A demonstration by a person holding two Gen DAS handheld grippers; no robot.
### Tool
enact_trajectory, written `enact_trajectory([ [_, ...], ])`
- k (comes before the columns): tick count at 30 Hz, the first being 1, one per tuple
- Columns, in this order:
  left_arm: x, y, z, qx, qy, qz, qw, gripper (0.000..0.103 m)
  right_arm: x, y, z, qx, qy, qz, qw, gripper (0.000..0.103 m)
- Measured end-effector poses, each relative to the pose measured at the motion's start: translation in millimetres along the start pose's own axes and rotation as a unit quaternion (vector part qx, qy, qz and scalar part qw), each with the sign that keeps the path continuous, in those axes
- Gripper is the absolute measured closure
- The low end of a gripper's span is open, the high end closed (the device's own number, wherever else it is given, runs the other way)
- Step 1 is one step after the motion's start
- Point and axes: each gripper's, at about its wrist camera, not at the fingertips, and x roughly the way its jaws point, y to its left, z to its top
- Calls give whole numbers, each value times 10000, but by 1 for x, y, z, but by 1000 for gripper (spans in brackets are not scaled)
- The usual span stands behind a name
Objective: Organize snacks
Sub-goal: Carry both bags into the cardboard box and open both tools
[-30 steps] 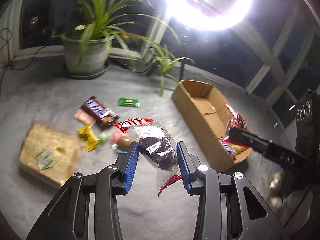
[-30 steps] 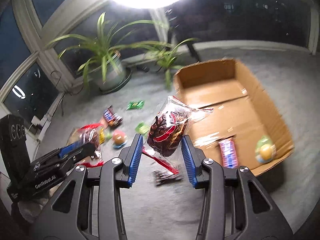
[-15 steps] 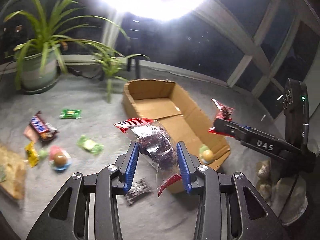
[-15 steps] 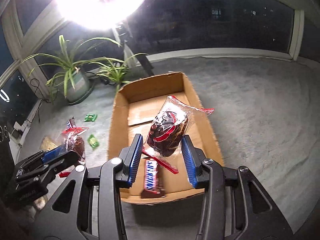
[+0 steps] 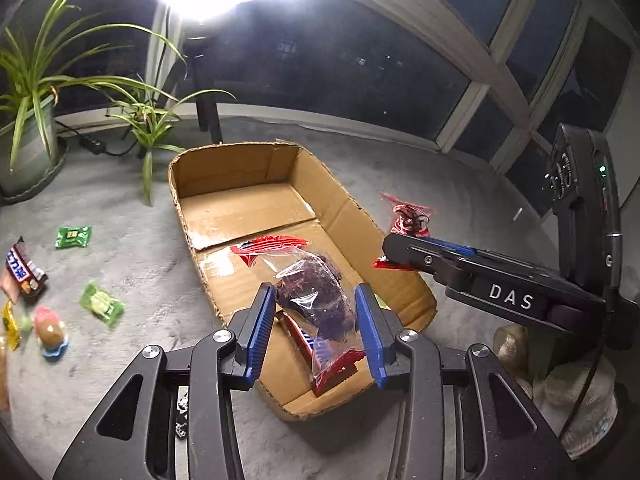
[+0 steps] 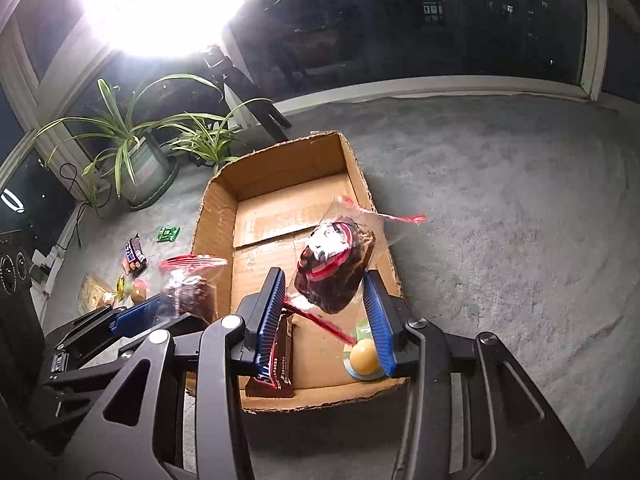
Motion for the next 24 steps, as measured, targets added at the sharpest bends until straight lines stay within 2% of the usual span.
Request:
enact_trajectory([
  [3, 2, 0, 1, 15, 9, 24, 10000, 60, -3, 2, 1, -30, -78, -101, 9999, 45],
  [15, -25, 20, -3, -110, -143, 90, 9998, 58, -21, 19, -4, 65, -233, 44, 9997, 44],
  [24, -65, 67, -22, -186, -210, 400, 9988, 58, -42, 68, -22, -230, -343, 320, 9986, 44],
])
